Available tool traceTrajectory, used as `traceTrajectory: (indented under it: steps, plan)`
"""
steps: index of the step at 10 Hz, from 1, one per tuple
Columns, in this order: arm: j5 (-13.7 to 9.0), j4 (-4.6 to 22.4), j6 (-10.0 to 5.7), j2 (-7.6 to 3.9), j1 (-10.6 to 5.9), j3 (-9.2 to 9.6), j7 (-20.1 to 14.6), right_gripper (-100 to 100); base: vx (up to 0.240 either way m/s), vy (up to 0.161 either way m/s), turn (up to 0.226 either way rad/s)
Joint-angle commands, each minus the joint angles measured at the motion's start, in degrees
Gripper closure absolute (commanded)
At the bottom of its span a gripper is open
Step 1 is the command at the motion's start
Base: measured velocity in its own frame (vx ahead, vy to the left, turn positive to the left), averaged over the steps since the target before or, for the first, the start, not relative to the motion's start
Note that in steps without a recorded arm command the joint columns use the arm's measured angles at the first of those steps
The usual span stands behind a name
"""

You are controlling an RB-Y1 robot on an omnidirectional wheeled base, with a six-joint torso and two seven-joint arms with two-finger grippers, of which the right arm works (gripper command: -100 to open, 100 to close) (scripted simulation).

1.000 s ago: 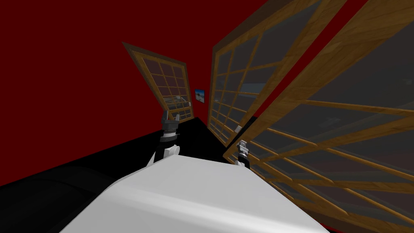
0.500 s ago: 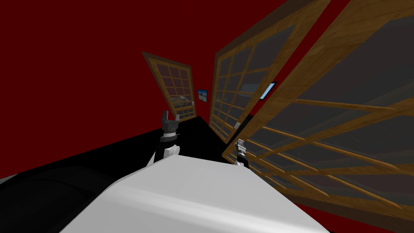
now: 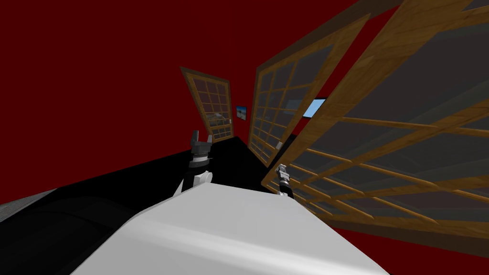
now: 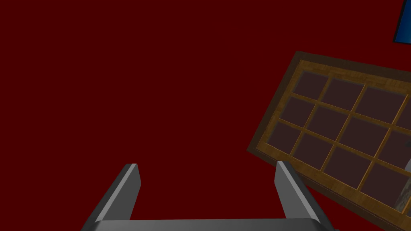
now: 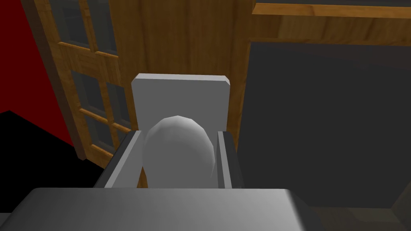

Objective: Pull the door open

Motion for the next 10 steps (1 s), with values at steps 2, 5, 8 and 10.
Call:
traceTrajectory:
  steps: [2,5,8,10]
  plan:
    - [1.05,-0.39,-0.51,-0.87,0.63,1.81,-1.80,100,-0.201,-0.031,0.073]
    - [2.23,-1.14,-1.02,-1.97,1.33,3.81,-3.73,100,-0.204,-0.007,0.062]
    - [2.68,-1.86,-0.91,-2.53,1.70,4.56,-4.36,100,-0.173,-0.005,0.040]
    - [3.58,-2.16,-1.77,-3.42,2.61,6.17,-5.92,100,-0.186,-0.026,0.078]
